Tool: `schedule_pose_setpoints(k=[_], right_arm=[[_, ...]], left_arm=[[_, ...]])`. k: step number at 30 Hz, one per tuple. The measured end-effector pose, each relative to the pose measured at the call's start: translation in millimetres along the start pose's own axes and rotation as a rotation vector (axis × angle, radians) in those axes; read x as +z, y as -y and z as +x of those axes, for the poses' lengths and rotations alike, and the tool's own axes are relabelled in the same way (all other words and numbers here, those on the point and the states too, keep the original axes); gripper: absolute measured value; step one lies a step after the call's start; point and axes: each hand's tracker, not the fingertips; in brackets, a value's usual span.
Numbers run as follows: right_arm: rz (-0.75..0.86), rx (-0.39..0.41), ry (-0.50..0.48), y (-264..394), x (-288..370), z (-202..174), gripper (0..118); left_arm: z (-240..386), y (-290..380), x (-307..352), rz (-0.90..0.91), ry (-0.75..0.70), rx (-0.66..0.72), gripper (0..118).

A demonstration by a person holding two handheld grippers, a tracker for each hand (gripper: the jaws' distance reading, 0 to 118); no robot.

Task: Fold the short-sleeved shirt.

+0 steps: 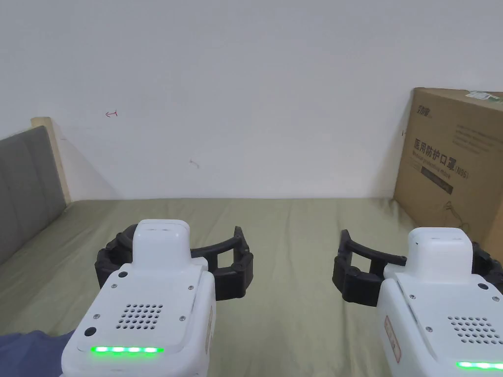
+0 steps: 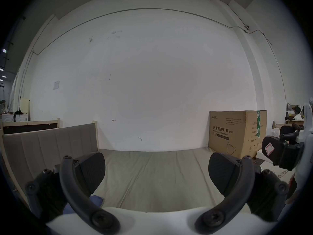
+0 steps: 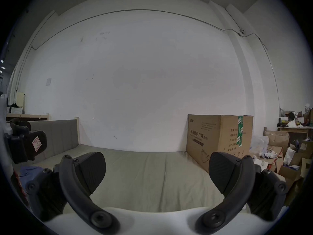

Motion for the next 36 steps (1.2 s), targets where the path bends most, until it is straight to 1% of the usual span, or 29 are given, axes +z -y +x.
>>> schedule_pose_setpoints(k=[4,16,27,32,36], right_arm=[[-0.001,-0.013,-0.006,-0.5,0.6,0.6,118],[0.003,-0.015,-0.032,-4.0,0.7,-0.7,118],[-0.02,-0.033,-0.023,1.6,0.0,1.6,118],[-0.011,-0.033,-0.021,0.6,3.1,1.7,118],[-0.006,-0.005,-0.007,0.6,3.5,1.9,118]], left_arm=[[0.7,0.2,-2.3,-0.006,-0.007,-0.008,118],[2.5,-0.1,-6.4,-0.007,-0.002,-0.022,118],[0.8,5.5,-8.0,-0.019,-0.008,-0.029,118],[1.5,6.2,-7.1,-0.026,-0.009,-0.019,118],[3.3,5.8,-7.1,-0.042,0.002,-0.029,118]])
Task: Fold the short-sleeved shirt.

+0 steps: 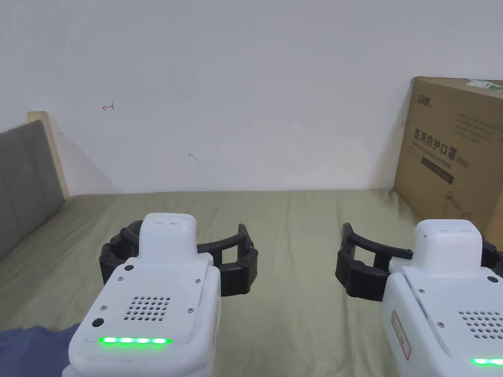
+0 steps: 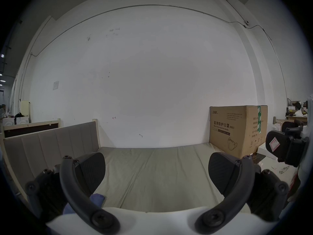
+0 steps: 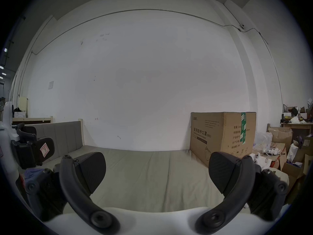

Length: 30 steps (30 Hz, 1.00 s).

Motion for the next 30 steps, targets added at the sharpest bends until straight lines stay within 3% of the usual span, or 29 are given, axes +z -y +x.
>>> schedule_pose_setpoints(k=[21,22,23,24,25,26,27,30], right_arm=[[-0.013,0.013,-0.01,0.6,0.6,-4.0,118],[-0.018,0.014,-0.018,0.5,0.7,-3.8,118],[-0.021,0.011,-0.041,0.5,0.9,-3.0,116],[-0.015,0.001,-0.06,0.9,1.7,-2.1,110],[-0.01,-0.011,-0.077,1.6,1.9,-1.4,81],[-0.022,-0.005,-0.066,1.9,-0.1,-0.4,35],[-0.085,0.017,-0.027,3.7,-4.8,0.4,0],[-0.122,-0.024,-0.047,9.3,-11.1,6.2,0]], left_arm=[[-4.5,-2.4,3.4,-0.002,-0.005,-0.001,118],[-5.6,-2.3,4.8,0.001,0.006,0.002,117],[-6.6,-2.6,7.4,0.015,0.029,0.006,108],[-5.8,-3.6,9.0,0.02,0.029,0.0,86],[-3.7,-4.9,7.8,0.011,0.021,-0.017,33],[-1.8,-5.0,4.2,-0.025,-0.012,-0.061,0],[-1.5,-6.4,4.5,-0.02,-0.007,-0.051,0],[-3.3,-6.2,5.8,-0.026,0.051,-0.027,0]])
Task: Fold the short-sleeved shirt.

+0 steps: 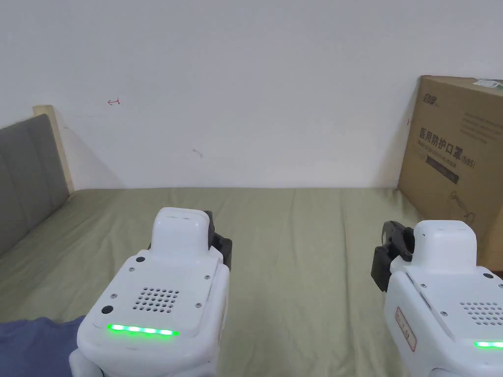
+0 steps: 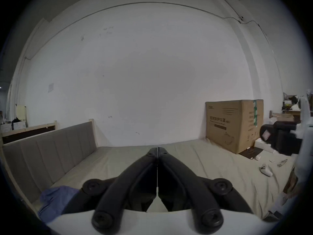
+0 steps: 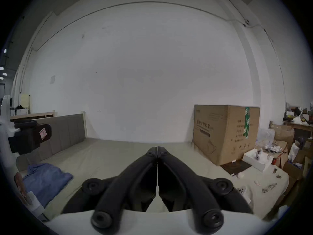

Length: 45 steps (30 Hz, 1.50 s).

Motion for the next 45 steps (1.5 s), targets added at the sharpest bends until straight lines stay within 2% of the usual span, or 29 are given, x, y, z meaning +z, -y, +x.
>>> schedule_pose_setpoints(k=[1,6,10,14,18,20,22,24,27,30,32,37,38,39,40,41,43,44,45], right_arm=[[-0.009,0.01,0.028,1.7,-0.9,0.3,0],[0.018,0.01,0.03,6.4,-1.0,-1.0,0],[0.01,0.046,-0.034,8.9,-13.6,-32.0,0],[-0.035,-0.001,-0.208,13.9,-31.1,-97.5,0],[-0.067,0.041,-0.419,16.9,-32.6,-178.0,0],[-0.052,0.065,-0.489,17.6,-25.7,-210.2,0],[-0.056,0.073,-0.538,19.7,-23.3,-228.9,0],[-0.076,0.077,-0.58,22.0,-24.2,-244.0,0],[-0.091,0.082,-0.597,24.6,-26.6,-247.3,0],[-0.123,0.096,-0.614,28.6,-31.2,-240.6,0],[-0.16,0.125,-0.61,35.2,-36.2,-234.0,0],[-0.259,0.166,-0.58,57.5,-55.1,-218.2,0],[-0.284,0.165,-0.576,62.3,-59.5,-215.7,0],[-0.306,0.164,-0.573,66.5,-63.4,-213.7,0],[-0.328,0.162,-0.572,70.6,-66.9,-211.3,0],[-0.345,0.161,-0.571,74.5,-70.5,-209.3,0],[-0.365,0.167,-0.564,82.2,-77.6,-205.5,0],[-0.375,0.173,-0.558,86.7,-81.0,-203.2,0],[-0.384,0.18,-0.551,89.8,-84.3,-202.1,0]], left_arm=[[2.0,-0.4,0.8,-0.002,-0.005,-0.005,0],[-6.0,9.6,-7.7,-0.028,-0.01,-0.005,0],[-40.7,19.9,-2.5,-0.101,-0.089,0.007,0],[-114.2,31.6,26.2,-0.164,-0.254,0.032,0],[-194.0,43.4,77.3,-0.193,-0.499,0.067,0],[-220.1,48.7,98.5,-0.214,-0.601,0.078,0],[-238.3,56.2,110.4,-0.234,-0.645,0.11,0],[-244.5,61.8,115.4,-0.257,-0.654,0.097,0],[-247.2,69.1,113.1,-0.258,-0.642,0.08,0],[-267.5,74.9,99.8,-0.324,-0.607,0.17,0],[-299.2,85.5,76.9,-0.472,-0.583,0.262,0],[-374.1,161.6,4.4,-0.937,-0.319,0.515,0],[-385.7,182.6,-6.5,-0.966,-0.265,0.556,0],[-391.2,197.2,-14.3,-1.006,-0.279,0.573,0],[-395.5,211.3,-22.6,-1.055,-0.323,0.571,6],[-400.4,222.8,-29.4,-1.079,-0.341,0.586,29],[-407.1,247.5,-40.1,-1.103,-0.371,0.62,102],[-410.1,259.9,-46.1,-1.122,-0.385,0.645,104],[-412.7,267.7,-50.9,-1.121,-0.385,0.655,101]])
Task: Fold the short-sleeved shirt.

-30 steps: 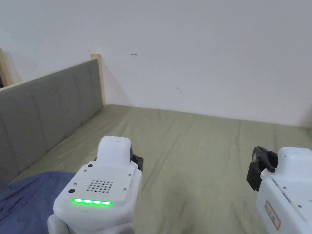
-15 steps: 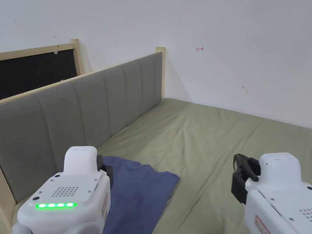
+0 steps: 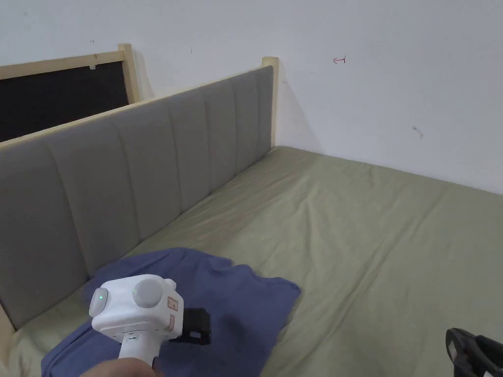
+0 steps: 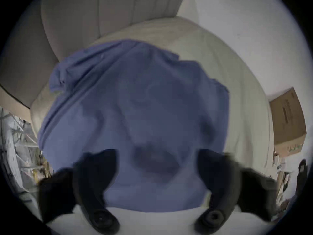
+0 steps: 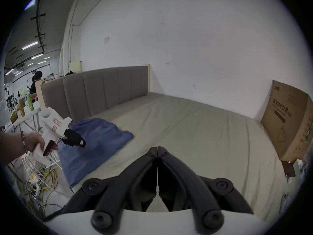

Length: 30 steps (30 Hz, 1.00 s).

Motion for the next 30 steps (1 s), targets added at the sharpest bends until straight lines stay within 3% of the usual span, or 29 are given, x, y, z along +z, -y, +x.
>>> schedule_pose_setpoints(k=[3,5,6,15,17,18,19,20,25,30], right_arm=[[-0.027,-0.006,0.014,6.3,-8.9,8.3,0],[-0.042,-0.019,0.014,10.2,-14.7,13.2,0],[-0.049,-0.024,0.015,12.2,-17.5,15.1,0],[-0.102,-0.098,0.005,26.8,-26.5,24.9,0],[-0.103,-0.102,-0.005,27.0,-22.8,27.8,0],[-0.101,-0.099,-0.006,26.8,-20.6,28.8,0],[-0.097,-0.094,-0.002,26.4,-17.4,30.5,0],[-0.092,-0.092,0.003,25.6,-14.3,32.2,0],[-0.056,-0.13,0.024,18.1,8.4,44.7,0],[0.01,-0.151,0.066,9.0,42.3,61.9,0]], left_arm=[[1.8,-2.7,-34.2,-0.039,-0.058,-0.008,102],[13.9,-1.6,-50.1,-0.08,-0.047,-0.061,116],[23.5,1.6,-57.2,-0.084,-0.181,-0.135,118],[27.3,15.0,-42.6,0.002,-0.152,-0.158,115],[29.3,24.1,-12.1,0.091,-0.134,-0.184,83],[30.2,27.3,-1.0,0.124,-0.141,-0.192,54],[29.9,30.7,10.2,0.138,-0.142,-0.213,13],[28.8,33.7,18.9,0.138,-0.134,-0.212,2],[25.6,39.6,98.7,0.321,-0.159,-0.198,2],[47.8,45.6,183.4,0.503,-0.055,-0.212,2]])
